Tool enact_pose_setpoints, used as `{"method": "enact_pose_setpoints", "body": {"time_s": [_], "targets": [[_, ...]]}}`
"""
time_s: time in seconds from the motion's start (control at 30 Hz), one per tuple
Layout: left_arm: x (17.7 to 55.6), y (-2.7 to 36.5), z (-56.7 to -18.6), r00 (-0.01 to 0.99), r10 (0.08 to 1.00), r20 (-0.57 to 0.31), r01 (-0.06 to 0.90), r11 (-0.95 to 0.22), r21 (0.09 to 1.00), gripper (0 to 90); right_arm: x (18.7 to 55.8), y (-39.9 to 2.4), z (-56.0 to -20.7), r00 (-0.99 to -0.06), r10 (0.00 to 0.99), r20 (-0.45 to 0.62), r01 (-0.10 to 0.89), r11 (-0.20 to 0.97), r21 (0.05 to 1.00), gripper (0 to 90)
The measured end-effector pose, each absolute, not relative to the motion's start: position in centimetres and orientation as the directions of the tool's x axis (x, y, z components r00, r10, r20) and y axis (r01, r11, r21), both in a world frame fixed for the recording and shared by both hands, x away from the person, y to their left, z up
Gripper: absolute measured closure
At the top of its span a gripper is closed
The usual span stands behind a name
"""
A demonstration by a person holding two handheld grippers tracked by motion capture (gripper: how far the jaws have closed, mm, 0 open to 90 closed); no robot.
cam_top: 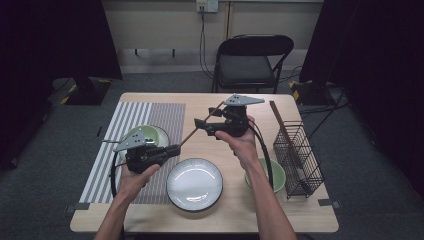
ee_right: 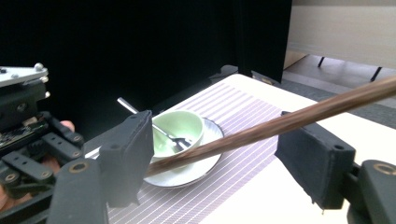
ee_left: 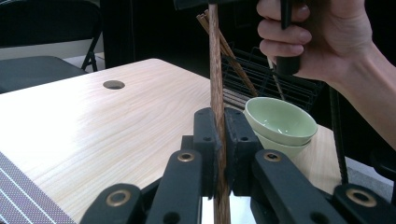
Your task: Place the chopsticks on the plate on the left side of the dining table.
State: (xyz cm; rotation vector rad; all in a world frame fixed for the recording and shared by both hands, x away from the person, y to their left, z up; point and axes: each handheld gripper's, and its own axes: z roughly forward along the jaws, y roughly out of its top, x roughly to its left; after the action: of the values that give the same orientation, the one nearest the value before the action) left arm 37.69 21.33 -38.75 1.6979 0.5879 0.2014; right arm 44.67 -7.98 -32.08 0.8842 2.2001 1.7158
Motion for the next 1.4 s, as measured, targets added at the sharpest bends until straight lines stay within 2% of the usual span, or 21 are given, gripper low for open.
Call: {"method": "enact_pose_setpoints", "body": {"time_s": [0.8,1.4], "targets": [[37.6,22.2,-37.9,0.855,0.490,-0.170,0.258,-0.116,0.959,84.8,45.0,-8.7,-33.0,-0.772,0.613,0.165,0.327,0.160,0.931,21.9],[37.7,23.1,-38.4,0.844,0.509,-0.170,0.263,-0.117,0.958,84.8,44.1,-9.7,-32.5,-0.762,0.630,0.150,0.313,0.156,0.937,17.6]]}}
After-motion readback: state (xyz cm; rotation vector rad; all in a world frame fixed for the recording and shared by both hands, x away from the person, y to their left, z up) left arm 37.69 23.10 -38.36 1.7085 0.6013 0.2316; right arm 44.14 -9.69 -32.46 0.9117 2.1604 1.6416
